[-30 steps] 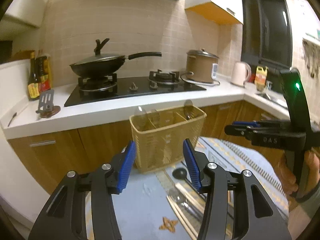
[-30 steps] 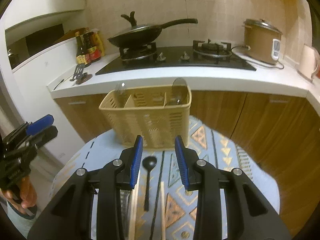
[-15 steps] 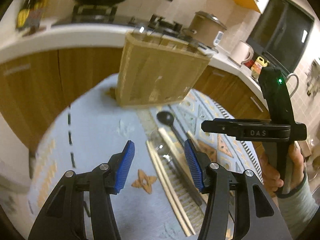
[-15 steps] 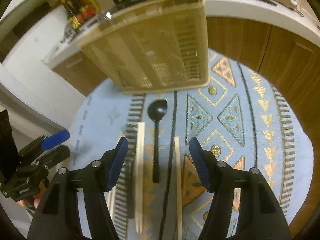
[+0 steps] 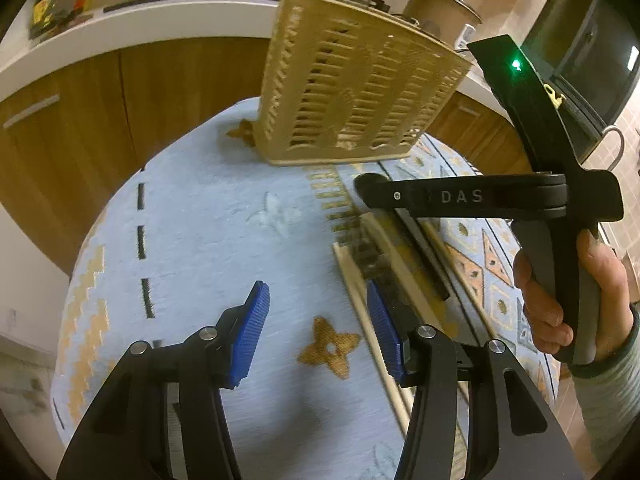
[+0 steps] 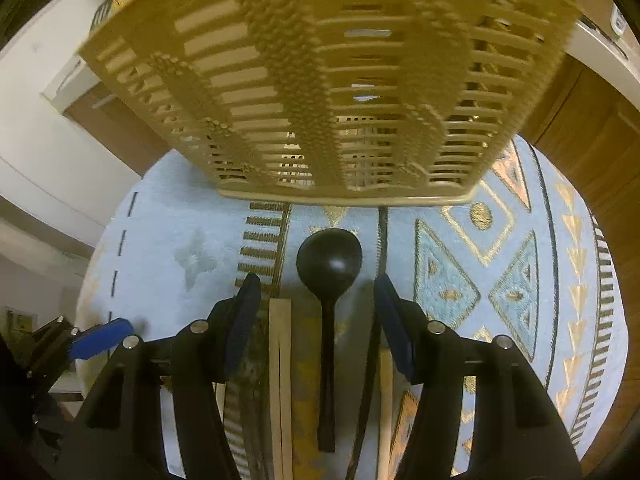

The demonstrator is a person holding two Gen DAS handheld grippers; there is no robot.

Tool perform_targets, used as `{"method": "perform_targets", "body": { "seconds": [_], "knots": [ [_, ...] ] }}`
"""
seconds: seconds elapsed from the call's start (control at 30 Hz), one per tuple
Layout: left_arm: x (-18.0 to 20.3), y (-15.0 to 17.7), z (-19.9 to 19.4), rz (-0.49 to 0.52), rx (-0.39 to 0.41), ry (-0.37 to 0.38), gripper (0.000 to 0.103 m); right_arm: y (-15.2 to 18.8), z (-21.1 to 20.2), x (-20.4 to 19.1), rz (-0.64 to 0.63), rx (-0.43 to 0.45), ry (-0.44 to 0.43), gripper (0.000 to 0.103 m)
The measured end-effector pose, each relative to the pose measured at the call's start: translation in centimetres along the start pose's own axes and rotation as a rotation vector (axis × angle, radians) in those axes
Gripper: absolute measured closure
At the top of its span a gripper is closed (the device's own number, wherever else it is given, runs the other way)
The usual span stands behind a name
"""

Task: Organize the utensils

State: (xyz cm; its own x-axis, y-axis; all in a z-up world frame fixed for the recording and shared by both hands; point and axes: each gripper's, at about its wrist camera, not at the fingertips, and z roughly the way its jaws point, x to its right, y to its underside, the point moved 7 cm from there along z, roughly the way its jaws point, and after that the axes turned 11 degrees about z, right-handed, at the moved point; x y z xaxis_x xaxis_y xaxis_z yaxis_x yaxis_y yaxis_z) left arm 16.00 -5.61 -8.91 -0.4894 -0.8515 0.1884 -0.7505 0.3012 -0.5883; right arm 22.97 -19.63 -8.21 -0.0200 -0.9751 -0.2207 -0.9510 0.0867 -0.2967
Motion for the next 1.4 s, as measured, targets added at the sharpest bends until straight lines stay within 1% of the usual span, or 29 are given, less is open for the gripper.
{"method": "perform_targets", "body": {
  "seconds": [0.07, 0.13, 0.2, 0.23, 0.3, 0.4, 0.47, 0.63, 0.73, 0.9, 1.03, 1.1, 1.13, 1.27, 1.33, 1.37, 1.4],
  "knots": [
    [-0.4, 0.1, 0.1, -0.004, -0.001, 0.001, 0.055, -0.1, 0.7, -0.2, -0.002, -0.006, 0.015, 0.057],
    [-0.5, 0.0, -0.1, -0.006, 0.0, 0.003, 0.055, -0.3, 1.0, -0.4, -0.011, 0.014, 0.042, 0.059],
    [-0.4, -0.2, -0.1, -0.005, 0.001, 0.006, 0.055, -0.5, 1.1, -0.6, -0.025, 0.029, 0.072, 0.067],
    [-0.3, -0.3, 0.0, -0.002, 0.0, 0.006, 0.055, -0.5, 1.2, -0.7, -0.036, 0.036, 0.089, 0.07],
    [0.0, -0.6, 0.2, 0.005, -0.001, 0.006, 0.055, -0.6, 1.5, -1.3, -0.058, 0.047, 0.104, 0.072],
    [1.0, -1.1, 0.8, 0.025, -0.01, 0.011, 0.055, -0.3, 1.7, -1.4, -0.047, 0.049, 0.094, 0.072],
    [1.8, -1.4, 1.6, 0.05, -0.026, 0.008, 0.055, 0.0, 1.5, -1.1, -0.033, 0.05, 0.075, 0.074],
    [3.7, -2.2, 3.7, 0.095, -0.06, -0.018, 0.055, 0.3, 0.8, 0.9, 0.01, 0.035, 0.034, 0.075],
    [4.2, -2.8, 4.6, 0.105, -0.067, -0.055, 0.055, 0.6, 0.4, 2.3, 0.045, 0.02, -0.006, 0.075],
    [5.0, -3.4, 5.9, 0.111, -0.089, -0.112, 0.055, 1.4, -0.2, 4.0, 0.059, 0.004, -0.049, 0.076],
    [5.6, -3.8, 6.8, 0.138, -0.107, -0.189, 0.055, 2.1, -0.3, 4.2, 0.063, -0.002, -0.075, 0.077],
    [5.6, -3.9, 7.1, 0.151, -0.116, -0.233, 0.062, 2.2, -0.3, 4.1, 0.063, -0.003, -0.087, 0.078],
    [5.6, -4.0, 7.2, 0.155, -0.114, -0.247, 0.07, 1.9, -0.2, 4.5, 0.064, -0.004, -0.092, 0.078],
    [5.5, -4.1, 7.1, 0.144, -0.105, -0.253, 0.074, 1.9, -0.5, 4.7, 0.068, 0.001, -0.124, 0.081],
    [5.7, -4.2, 6.7, 0.132, -0.079, -0.222, 0.076, 1.8, -1.2, 5.3, 0.072, 0.003, -0.142, 0.083],
    [5.6, -4.2, 6.1, 0.124, -0.057, -0.193, 0.101, 1.9, -1.3, 5.4, 0.073, 0.005, -0.151, 0.085],
    [5.6, -4.4, 5.6, 0.12, -0.036, -0.183, 0.102, 1.9, -1.6, 5.6, 0.074, 0.007, -0.159, 0.086]
  ]
}}
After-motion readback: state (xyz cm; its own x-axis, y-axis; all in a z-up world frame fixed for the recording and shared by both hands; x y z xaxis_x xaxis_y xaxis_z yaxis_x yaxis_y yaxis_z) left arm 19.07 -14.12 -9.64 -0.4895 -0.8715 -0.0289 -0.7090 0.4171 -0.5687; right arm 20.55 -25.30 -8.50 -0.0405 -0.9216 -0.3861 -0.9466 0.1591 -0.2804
